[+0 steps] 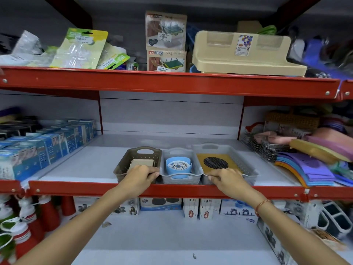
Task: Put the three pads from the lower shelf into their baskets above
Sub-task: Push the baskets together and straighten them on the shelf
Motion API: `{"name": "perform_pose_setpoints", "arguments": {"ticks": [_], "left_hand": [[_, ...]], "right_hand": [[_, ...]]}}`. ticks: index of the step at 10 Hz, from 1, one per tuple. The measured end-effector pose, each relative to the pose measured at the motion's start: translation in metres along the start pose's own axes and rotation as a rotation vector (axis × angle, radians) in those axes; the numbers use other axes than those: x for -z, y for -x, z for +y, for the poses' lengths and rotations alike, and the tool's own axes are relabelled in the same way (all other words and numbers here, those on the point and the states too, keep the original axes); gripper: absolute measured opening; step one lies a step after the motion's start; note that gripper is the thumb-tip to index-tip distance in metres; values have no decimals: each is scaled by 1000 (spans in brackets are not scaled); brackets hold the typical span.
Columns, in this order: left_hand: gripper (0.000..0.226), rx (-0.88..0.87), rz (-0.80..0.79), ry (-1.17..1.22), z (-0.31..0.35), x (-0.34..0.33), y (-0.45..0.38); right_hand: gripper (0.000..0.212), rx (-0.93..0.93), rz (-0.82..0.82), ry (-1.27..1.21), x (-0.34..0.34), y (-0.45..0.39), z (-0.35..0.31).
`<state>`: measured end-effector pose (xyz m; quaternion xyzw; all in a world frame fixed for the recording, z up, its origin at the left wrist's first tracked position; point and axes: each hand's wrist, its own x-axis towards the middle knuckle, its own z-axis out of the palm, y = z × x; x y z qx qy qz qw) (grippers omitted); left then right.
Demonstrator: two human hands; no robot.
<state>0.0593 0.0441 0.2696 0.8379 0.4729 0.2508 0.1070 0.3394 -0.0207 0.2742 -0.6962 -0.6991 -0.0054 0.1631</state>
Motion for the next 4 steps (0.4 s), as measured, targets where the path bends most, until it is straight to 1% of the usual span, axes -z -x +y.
{"name": "perform_pose_setpoints", "arguments": {"ticks": [1, 2, 3, 4], "left_hand": [[27, 11, -10, -27, 3, 0, 1], [30, 24, -35, -71, 11, 5, 6], [31, 15, -22, -114, 20, 5, 9], [30, -73, 143, -110, 43, 13, 10]], "right_hand": [[32, -4, 10, 6, 0, 6, -3], [30, -6, -18, 42, 5, 10, -7], [34, 12, -27, 1, 14, 12, -16], [33, 66, 213, -19, 31, 12, -34]]}}
